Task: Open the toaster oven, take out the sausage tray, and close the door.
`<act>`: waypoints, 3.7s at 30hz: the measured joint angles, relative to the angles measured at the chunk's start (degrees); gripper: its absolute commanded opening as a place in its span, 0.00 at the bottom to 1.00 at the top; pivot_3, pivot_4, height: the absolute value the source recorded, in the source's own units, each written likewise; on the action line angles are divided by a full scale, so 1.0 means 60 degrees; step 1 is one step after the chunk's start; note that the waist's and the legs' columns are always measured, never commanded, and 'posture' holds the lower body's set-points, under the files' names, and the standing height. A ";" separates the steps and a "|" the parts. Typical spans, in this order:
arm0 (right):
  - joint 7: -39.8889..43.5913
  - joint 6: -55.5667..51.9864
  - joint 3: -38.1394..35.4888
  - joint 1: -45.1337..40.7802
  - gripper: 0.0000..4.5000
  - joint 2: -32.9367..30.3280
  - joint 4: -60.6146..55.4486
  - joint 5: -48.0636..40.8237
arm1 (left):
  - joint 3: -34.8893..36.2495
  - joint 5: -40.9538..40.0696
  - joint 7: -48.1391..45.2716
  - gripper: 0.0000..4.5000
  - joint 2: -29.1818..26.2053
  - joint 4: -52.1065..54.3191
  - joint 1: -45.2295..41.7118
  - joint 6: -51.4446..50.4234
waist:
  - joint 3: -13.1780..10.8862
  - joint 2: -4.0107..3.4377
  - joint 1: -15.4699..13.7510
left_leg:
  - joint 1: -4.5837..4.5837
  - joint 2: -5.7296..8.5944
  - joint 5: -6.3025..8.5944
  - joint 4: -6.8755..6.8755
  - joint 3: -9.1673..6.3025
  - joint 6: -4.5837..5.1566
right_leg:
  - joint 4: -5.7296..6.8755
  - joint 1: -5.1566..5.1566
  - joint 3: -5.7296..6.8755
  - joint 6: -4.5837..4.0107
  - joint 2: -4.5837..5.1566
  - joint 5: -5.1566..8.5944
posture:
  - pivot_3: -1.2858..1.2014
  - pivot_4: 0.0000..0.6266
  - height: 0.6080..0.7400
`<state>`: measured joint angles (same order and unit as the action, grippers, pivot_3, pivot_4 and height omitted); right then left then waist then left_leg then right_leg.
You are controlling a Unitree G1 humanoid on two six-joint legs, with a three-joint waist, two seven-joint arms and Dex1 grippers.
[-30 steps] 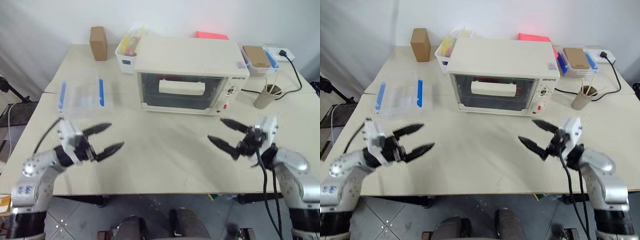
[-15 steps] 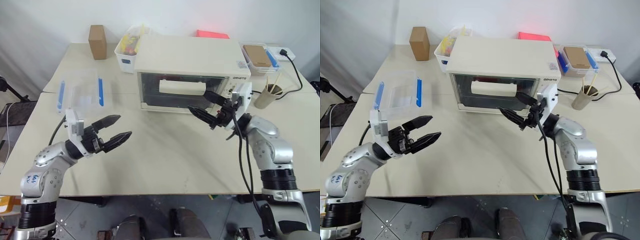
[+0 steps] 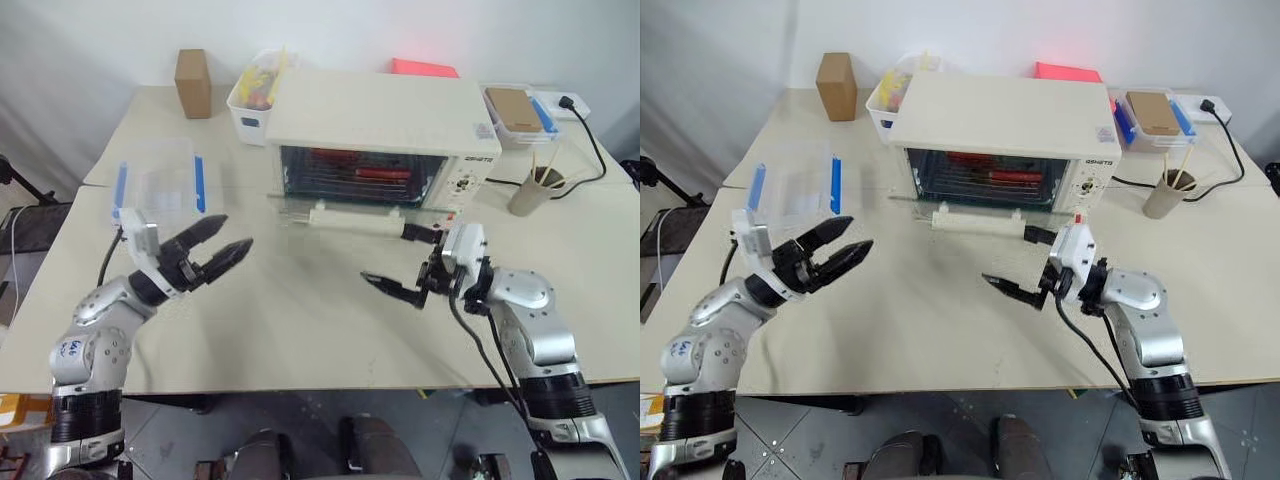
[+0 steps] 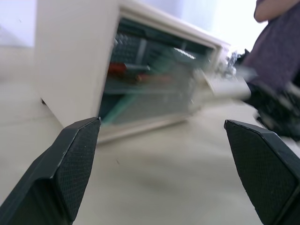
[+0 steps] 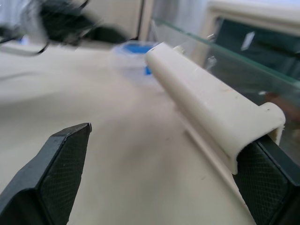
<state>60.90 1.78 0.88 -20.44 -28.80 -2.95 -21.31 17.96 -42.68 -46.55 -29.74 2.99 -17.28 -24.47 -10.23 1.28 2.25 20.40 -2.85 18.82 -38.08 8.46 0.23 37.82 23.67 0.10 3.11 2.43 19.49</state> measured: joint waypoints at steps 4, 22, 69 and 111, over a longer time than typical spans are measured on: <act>0.0028 0.0325 0.0010 0.0075 1.00 -0.0047 0.0016 0.0174 | 0.0036 0.0064 0.0022 0.61 0.0239 -0.0767 -0.0657 0.0314 | -0.0001 0.0001 -0.0063 | 0.0000 0.0001 -0.0001 -0.0008 -0.0003 -0.0002 | 0.0002 -0.0002 0.0003 0.0000 0.0001 0.0000 | 0.52 0.24 1.00; -0.0098 0.1578 0.0104 0.0192 1.00 -0.0251 0.0449 0.0697 | -0.1497 0.2522 -0.1187 0.01 0.1998 -0.6670 -0.5147 0.3282 | -0.0011 0.0015 -0.0101 | 0.0009 -0.0009 -0.0010 -0.0030 0.0011 -0.0002 | 0.0009 0.0011 0.0030 0.0004 -0.0012 -0.0002 | 0.52 0.24 1.00; -0.8019 0.1284 0.2528 -0.4803 0.89 0.1489 0.6195 0.7631 | -0.0972 0.2428 -0.0324 1.00 0.1215 0.0014 0.0734 0.2168 | -0.0027 0.0023 0.0197 | 0.0010 0.0004 -0.0030 -0.0017 0.0005 0.0001 | 0.0021 0.0012 0.0014 -0.0007 0.0015 -0.0017 | 0.52 0.24 1.00; -0.5253 0.0273 0.2402 -0.1015 0.04 0.0064 -0.1136 0.8122 | -0.1190 0.2491 -0.2665 1.00 0.1465 -0.7768 -0.6075 0.2698 | -0.0033 0.0041 0.0116 | 0.0299 -0.0003 -0.0041 -0.0166 -0.0019 0.0001 | 0.0200 0.0292 0.0097 -0.0002 0.0024 -0.0020 | 0.52 0.24 1.00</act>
<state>29.38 3.42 15.29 -26.53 -28.41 -9.77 27.43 10.82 -27.73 -62.54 -20.95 -43.62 -53.73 -8.29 -10.43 1.53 2.94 22.20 -2.87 18.58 -39.07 8.35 0.24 39.02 25.42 0.68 3.10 2.58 19.37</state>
